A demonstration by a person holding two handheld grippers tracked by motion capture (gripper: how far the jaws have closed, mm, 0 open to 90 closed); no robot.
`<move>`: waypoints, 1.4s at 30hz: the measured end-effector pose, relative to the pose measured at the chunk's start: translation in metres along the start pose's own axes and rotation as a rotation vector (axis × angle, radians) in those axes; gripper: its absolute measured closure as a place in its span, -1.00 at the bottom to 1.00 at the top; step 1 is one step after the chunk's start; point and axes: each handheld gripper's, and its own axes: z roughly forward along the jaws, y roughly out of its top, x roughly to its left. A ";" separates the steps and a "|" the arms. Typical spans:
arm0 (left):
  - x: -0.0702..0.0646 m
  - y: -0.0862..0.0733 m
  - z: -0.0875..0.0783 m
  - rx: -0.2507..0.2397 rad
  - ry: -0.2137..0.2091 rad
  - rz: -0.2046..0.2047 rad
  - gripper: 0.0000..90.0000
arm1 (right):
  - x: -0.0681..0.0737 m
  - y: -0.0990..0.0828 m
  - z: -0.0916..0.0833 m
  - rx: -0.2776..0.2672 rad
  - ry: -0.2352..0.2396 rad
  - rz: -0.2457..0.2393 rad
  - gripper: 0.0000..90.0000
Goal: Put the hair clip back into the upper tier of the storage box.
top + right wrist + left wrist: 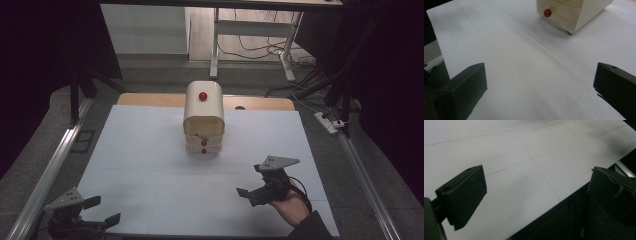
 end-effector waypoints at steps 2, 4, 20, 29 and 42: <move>0.000 0.000 0.000 0.000 -0.001 0.000 -0.95 | -0.002 -0.004 -0.003 0.003 -0.009 0.009 -1.00; 0.000 0.000 0.000 0.000 0.000 0.000 -0.95 | -0.005 -0.009 -0.006 -0.001 -0.014 0.023 -1.00; 0.000 0.000 0.000 0.000 0.000 -0.003 -0.95 | -0.014 -0.042 -0.035 -0.003 -0.066 0.098 -1.00; 0.000 0.000 0.000 0.002 0.000 -0.004 -0.95 | -0.016 -0.052 -0.050 -0.002 -0.102 0.131 -1.00; 0.001 0.000 0.000 0.002 0.002 -0.007 -0.95 | -0.018 -0.066 -0.071 -0.002 -0.158 0.170 -1.00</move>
